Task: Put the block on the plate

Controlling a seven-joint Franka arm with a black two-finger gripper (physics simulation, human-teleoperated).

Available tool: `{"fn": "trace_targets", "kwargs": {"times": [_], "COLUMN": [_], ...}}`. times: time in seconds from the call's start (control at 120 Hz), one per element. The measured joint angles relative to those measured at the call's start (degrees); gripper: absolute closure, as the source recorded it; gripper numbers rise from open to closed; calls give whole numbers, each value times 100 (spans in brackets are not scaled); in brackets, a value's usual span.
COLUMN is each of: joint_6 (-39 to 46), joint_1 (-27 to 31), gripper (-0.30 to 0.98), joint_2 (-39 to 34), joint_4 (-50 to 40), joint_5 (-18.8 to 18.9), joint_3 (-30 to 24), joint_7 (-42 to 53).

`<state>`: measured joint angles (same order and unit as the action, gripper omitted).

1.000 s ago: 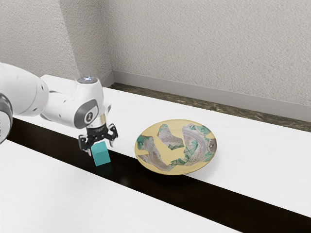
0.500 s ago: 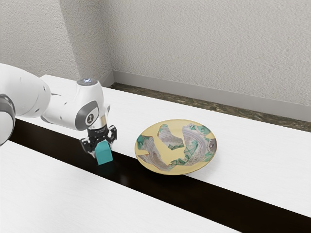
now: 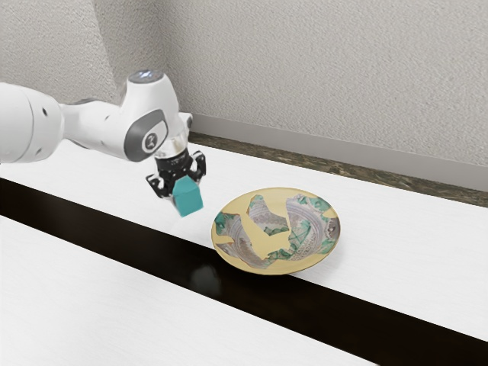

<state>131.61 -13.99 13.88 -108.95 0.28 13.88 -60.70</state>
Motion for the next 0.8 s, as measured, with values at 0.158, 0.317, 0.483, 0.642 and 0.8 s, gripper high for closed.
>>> {"fn": "trace_targets", "kwargs": {"times": [0.158,0.317,0.483,0.642,0.8], "joint_6": [-551,-858,-1004,-1033,-1070], "joint_1": [318,583,607,510,462], "gripper": [33,34,36,27,13], "joint_2": [146,1035,2069,2167,1980], "joint_4": [595,1615,2602,2731,2619], "joint_5": [283,583,847,941,952], "joint_3": [-1259,-1982,-2145,-2146,-2121], "joint_7": [-366,-751,-1054,-1261,-1410]}}
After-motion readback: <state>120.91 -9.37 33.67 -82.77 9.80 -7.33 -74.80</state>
